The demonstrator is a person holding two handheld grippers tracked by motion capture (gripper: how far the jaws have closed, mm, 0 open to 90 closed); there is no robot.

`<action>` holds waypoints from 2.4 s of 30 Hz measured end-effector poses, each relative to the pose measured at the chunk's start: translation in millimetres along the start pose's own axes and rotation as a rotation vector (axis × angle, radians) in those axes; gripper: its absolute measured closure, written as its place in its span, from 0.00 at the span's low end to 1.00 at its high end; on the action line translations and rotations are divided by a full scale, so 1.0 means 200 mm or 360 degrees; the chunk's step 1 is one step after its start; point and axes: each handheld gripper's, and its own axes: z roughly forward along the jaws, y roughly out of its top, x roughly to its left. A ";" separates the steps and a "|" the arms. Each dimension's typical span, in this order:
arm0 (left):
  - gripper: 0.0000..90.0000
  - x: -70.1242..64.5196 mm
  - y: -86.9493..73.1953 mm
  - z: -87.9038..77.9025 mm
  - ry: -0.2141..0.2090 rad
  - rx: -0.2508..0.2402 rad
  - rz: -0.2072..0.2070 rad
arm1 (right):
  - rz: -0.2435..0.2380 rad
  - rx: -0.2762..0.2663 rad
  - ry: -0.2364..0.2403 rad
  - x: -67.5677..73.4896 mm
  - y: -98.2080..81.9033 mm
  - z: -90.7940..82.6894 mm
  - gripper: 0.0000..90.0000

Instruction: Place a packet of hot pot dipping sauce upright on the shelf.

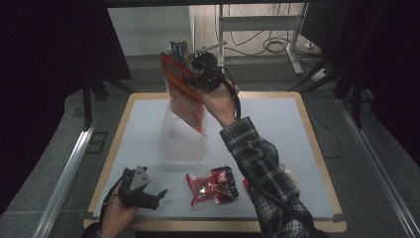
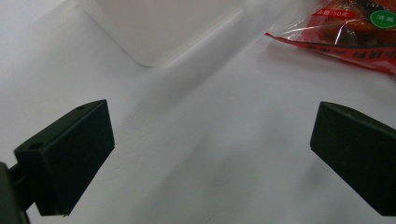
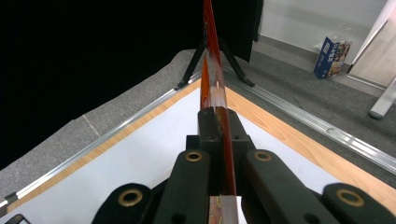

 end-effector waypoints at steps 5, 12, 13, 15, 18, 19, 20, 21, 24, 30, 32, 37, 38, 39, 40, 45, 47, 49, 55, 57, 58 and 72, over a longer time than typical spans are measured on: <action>0.00 0.00 0.00 0.00 -0.0005 -0.0006 -0.0008 | -0.0017 0.0030 -0.0019 0.03 -0.02 0.09 0.99; 0.00 0.01 0.00 0.00 -0.0020 -0.0024 -0.0029 | 0.0028 0.0075 -0.0026 0.00 -0.09 0.19 0.99; 0.00 0.01 0.00 0.00 -0.0025 -0.0029 -0.0038 | 0.0043 0.0081 -0.0028 -0.01 -0.11 0.21 0.99; 0.00 0.01 0.00 0.00 -0.0030 -0.0035 -0.0046 | 0.0050 0.0102 -0.0035 -0.02 -0.14 0.24 0.99; 0.00 0.01 0.00 0.00 -0.0045 -0.0042 -0.0057 | 0.0065 0.0112 -0.0043 -0.05 -0.18 0.28 0.99; 0.00 0.01 0.00 0.00 -0.0050 -0.0046 -0.0063 | 0.0072 0.0108 -0.0051 -0.06 -0.19 0.29 0.99; 0.00 0.01 0.00 0.00 -0.0052 -0.0046 -0.0065 | 0.0066 0.0112 -0.0061 -0.07 -0.19 0.29 0.98; 0.00 0.01 0.00 0.00 -0.0054 -0.0046 -0.0067 | 0.0067 0.0114 -0.0066 -0.07 -0.20 0.29 0.98; 0.00 0.01 0.00 0.00 -0.0062 -0.0045 -0.0072 | 0.0060 0.0130 -0.0087 -0.09 -0.21 0.30 0.98; 0.00 0.00 0.00 0.01 -0.0062 -0.0033 -0.0058 | 0.0039 0.0159 -0.0106 -0.11 -0.25 0.32 0.98; 0.00 0.00 0.00 0.01 -0.0065 -0.0032 -0.0060 | 0.0026 0.0170 -0.0135 -0.12 -0.26 0.32 0.98; 0.00 0.01 0.00 0.01 -0.0080 -0.0028 -0.0064 | -0.0028 0.0241 -0.0241 -0.16 -0.30 0.34 0.95; 0.00 0.01 0.00 0.01 -0.0080 -0.0026 -0.0065 | -0.0044 0.0251 -0.0256 -0.16 -0.30 0.34 0.94; 0.00 0.01 0.00 0.01 -0.0080 -0.0026 -0.0065 | -0.0041 0.0261 -0.0268 -0.18 -0.32 0.34 0.94; 0.00 0.01 0.00 0.01 -0.0084 -0.0024 -0.0064 | -0.0035 0.0261 -0.0271 -0.19 -0.32 0.34 0.93; 0.00 0.01 0.00 0.01 -0.0082 -0.0027 -0.0064 | 0.0014 0.0239 -0.0228 -0.25 -0.33 0.31 0.75; 0.00 0.01 0.00 0.01 -0.0083 -0.0031 -0.0068 | 0.0016 0.0214 -0.0234 -0.26 -0.34 0.30 0.63; 0.00 0.01 0.00 0.01 -0.0085 -0.0036 -0.0075 | 0.0015 0.0187 -0.0229 -0.27 -0.35 0.30 0.48; 0.00 0.01 0.00 0.01 -0.0090 -0.0026 -0.0074 | 0.0004 0.0189 -0.0172 -0.30 -0.38 0.29 0.20; 0.00 0.01 0.00 0.02 -0.0086 -0.0025 -0.0072 | -0.0004 0.0185 -0.0171 -0.30 -0.38 0.28 0.17; 0.00 0.01 0.00 0.01 -0.0085 -0.0025 -0.0071 | -0.0024 0.0177 -0.0160 -0.30 -0.38 0.27 0.14; 0.00 0.01 0.00 0.01 -0.0086 -0.0029 -0.0067 | -0.0158 0.0168 -0.0140 -0.26 -0.37 0.17 0.01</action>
